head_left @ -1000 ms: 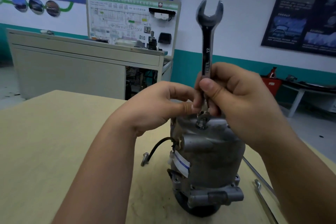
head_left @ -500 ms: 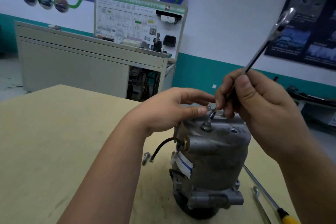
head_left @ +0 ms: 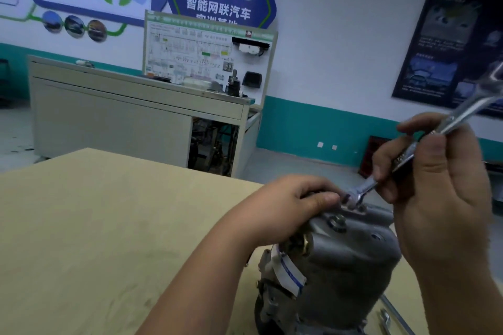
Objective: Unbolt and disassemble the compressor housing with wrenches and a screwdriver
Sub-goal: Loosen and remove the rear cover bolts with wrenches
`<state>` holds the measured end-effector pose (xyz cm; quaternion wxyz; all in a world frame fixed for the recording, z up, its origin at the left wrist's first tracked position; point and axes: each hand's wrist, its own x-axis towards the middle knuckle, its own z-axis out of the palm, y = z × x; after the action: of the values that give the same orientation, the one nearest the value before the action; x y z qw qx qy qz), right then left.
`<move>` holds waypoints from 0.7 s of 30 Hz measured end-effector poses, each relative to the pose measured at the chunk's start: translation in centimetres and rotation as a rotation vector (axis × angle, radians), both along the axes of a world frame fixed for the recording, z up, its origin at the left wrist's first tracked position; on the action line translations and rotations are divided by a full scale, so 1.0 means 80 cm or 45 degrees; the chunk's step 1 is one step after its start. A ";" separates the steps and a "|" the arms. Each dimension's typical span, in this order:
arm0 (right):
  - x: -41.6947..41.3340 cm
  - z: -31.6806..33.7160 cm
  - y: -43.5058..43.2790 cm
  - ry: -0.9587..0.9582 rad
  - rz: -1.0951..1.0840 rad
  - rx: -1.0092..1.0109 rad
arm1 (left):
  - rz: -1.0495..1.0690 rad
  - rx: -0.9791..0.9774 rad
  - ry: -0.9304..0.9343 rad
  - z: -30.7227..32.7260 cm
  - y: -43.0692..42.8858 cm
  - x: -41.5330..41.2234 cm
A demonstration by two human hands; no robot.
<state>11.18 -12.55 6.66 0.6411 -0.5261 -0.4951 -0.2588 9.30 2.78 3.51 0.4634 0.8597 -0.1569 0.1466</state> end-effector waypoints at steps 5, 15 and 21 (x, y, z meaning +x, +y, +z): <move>0.012 -0.009 -0.007 0.077 -0.055 0.185 | -0.079 -0.084 0.099 0.003 0.014 -0.003; 0.007 -0.010 -0.005 -0.003 -0.015 0.011 | -0.153 -0.245 0.125 -0.004 0.006 0.000; 0.006 -0.011 -0.001 -0.030 -0.016 -0.044 | -0.179 -0.303 0.123 -0.008 0.007 0.002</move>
<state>11.68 -12.63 5.75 0.6243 -0.5372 -0.5038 -0.2606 9.49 3.31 2.90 0.5784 0.7915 -0.1758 0.0898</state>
